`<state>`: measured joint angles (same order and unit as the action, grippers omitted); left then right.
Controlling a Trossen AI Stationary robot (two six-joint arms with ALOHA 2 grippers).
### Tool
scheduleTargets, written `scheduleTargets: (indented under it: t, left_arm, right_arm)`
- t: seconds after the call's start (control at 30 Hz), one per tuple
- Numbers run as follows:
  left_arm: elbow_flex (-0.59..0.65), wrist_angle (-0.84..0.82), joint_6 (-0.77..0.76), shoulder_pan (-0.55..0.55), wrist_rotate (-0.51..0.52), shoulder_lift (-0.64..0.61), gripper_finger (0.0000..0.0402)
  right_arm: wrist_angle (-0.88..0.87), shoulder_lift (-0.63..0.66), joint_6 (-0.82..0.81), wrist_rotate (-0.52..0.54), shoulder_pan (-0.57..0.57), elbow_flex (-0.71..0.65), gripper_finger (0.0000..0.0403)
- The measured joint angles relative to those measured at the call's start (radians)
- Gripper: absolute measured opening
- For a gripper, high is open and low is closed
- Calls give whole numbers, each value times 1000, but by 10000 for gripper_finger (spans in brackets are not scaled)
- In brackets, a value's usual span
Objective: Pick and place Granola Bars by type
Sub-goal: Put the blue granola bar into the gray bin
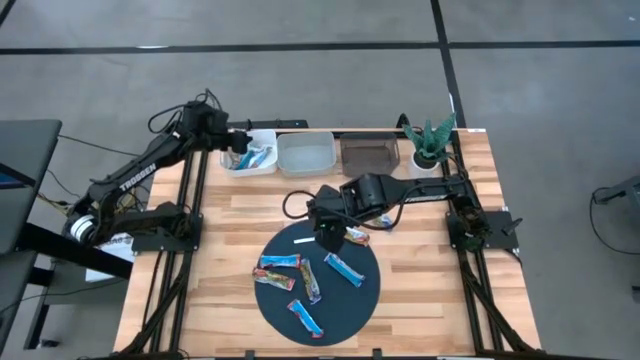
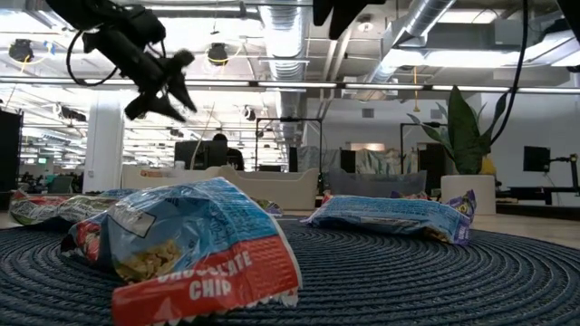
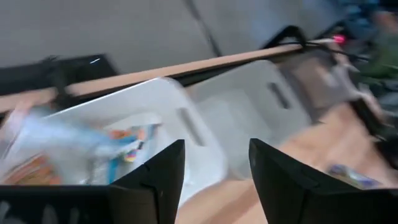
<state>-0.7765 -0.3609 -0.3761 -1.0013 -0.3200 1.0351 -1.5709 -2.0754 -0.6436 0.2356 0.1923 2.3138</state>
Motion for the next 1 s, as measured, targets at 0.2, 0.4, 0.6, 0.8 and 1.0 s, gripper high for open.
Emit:
scheduleTargets:
  t: [0.2, 0.4, 0.6, 0.8, 1.0]
  left_arm:
    - [0, 60, 17, 99, -97, -100, 162]
    - [0, 71, -21, 275, -147, -209, 160]
    - [0, 139, -93, 491, -137, -272, 160]
    - [0, 169, -117, 648, -23, -275, 160]
    - [-1, 224, -120, 764, 95, -257, 160]
  right_arm:
    - [-1, 10, 100, 13, 31, 1, 169]
    - [3, 82, 80, 26, 70, -129, 151]
    - [119, 254, -10, 28, 104, -417, 133]
    - [329, 530, -121, 26, 110, -781, 115]
    - [412, 738, -229, 25, 73, -1093, 111]
